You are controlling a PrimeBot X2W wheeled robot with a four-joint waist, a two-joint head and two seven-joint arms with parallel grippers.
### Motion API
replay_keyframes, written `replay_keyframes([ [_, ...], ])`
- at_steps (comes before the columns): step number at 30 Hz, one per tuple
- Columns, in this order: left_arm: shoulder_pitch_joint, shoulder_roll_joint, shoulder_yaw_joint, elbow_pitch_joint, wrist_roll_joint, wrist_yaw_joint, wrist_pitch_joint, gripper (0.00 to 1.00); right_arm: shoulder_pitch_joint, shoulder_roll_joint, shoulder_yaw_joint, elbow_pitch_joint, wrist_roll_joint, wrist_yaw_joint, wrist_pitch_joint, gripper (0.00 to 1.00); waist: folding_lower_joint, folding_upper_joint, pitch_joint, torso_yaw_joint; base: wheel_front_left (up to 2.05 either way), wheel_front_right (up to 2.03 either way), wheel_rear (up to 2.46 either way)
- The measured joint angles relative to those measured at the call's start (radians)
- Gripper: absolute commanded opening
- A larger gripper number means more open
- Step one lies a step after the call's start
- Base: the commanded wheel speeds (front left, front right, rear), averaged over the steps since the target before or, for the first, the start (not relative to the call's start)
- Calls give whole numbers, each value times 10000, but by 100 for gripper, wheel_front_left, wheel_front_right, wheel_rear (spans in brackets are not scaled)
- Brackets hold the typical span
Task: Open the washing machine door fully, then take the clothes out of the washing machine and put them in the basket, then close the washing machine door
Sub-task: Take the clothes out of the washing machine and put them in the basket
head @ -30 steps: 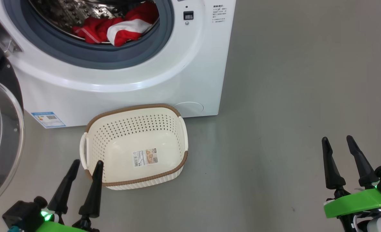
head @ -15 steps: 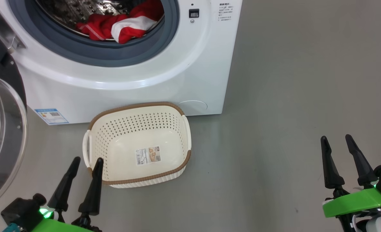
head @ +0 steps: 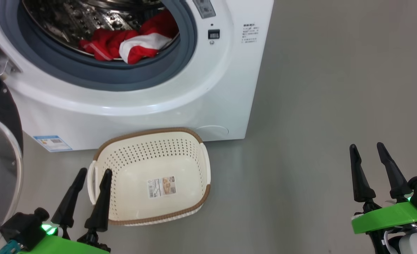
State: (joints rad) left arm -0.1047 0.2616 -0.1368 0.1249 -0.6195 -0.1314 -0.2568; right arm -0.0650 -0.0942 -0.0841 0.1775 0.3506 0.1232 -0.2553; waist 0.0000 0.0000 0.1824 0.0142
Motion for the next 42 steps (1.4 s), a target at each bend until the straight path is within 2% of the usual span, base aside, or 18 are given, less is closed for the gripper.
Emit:
replay_keyframes([
  [16, -43, -100, 71, 128, 130, 0, 0, 100, -1, 25, 29, -4, 0, 0, 0, 100, 0, 0, 90, 136, 56, -56, 0],
  [23, -321, -184, -90, 970, 286, 0, 0, 100, -22, 63, 38, -23, 0, 0, 0, 100, 0, 0, 392, 100, 0, 0, 0],
  [32, -2520, -157, -288, 2414, 805, 0, 0, 100, -563, 276, 107, -134, -90, 0, 0, 100, 0, 0, 1165, -41, 0, 0, 0],
  [42, -6181, 121, -497, 5331, 1787, 0, 0, 100, -1573, 418, 403, -182, -88, 0, 0, 100, 0, 0, 2270, -645, 0, 0, 0],
])
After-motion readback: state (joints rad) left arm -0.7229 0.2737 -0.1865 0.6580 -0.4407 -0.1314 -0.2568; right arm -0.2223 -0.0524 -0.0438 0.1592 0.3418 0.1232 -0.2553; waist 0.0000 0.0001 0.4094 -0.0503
